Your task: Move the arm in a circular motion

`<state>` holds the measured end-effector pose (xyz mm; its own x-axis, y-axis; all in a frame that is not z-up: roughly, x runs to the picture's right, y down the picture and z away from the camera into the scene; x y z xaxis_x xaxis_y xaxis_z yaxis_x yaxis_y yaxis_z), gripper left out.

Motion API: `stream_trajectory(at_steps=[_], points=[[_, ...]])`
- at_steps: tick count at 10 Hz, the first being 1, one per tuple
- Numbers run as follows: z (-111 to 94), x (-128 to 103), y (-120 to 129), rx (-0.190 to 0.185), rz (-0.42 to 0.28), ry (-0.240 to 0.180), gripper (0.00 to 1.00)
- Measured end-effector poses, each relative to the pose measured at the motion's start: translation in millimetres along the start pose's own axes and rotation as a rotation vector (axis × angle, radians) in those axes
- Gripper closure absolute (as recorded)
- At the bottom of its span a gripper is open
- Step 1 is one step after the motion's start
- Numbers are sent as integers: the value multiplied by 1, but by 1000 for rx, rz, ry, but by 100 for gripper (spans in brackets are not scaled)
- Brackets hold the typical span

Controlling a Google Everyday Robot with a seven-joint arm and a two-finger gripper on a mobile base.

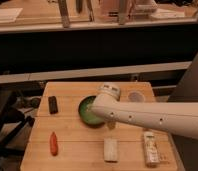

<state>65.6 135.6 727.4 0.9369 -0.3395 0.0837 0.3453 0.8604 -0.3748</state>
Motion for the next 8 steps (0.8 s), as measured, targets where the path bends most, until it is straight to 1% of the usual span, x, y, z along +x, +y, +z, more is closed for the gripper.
stream_trajectory(at_steps=[3, 5, 8], points=[[14, 33, -10, -1, 23, -3, 20], [17, 38, -12, -2, 41, -11, 20], [25, 66, -11, -8, 77, -31, 20]])
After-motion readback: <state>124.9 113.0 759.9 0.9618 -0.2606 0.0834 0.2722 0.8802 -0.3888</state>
